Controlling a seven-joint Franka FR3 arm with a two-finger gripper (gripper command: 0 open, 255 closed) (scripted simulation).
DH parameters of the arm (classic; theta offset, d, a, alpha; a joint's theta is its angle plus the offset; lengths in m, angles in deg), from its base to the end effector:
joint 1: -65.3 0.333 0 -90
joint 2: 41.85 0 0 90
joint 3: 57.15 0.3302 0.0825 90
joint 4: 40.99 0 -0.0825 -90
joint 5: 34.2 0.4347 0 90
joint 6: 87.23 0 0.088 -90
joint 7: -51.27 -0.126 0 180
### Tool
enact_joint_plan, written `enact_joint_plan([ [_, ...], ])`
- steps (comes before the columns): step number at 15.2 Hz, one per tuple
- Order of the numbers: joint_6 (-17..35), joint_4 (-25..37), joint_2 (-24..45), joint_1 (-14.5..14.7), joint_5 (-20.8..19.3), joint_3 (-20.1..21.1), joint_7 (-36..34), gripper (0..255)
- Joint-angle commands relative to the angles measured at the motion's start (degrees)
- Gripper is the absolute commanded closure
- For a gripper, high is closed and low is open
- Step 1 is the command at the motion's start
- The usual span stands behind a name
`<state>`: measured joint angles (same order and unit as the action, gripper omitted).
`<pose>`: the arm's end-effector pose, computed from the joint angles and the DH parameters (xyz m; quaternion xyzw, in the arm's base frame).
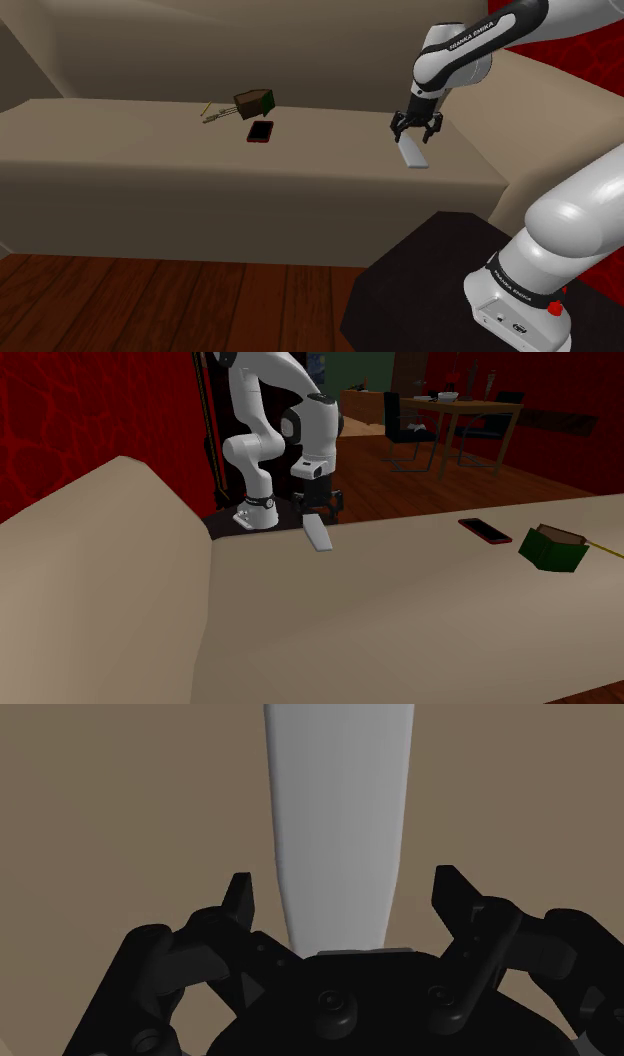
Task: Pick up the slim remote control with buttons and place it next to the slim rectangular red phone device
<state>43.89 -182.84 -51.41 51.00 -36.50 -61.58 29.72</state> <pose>0.4629 -0.1577 0.3128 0.9435 -0.3311 -0.0101 0.0088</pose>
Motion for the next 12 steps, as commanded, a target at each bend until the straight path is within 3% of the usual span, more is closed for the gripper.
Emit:
enact_joint_plan([
  [1,1.8,-0.7,1.1,-0.1,0.0,-0.1,0.0,0],
  [3,4.0,-1.5,2.5,-0.1,0.1,-0.1,0.1,0],
  [11,4.0,-1.5,2.5,-0.1,0.1,-0.1,0.1,0],
  [12,4.0,-1.5,2.5,-0.1,0.1,-0.1,0.1,255],
])
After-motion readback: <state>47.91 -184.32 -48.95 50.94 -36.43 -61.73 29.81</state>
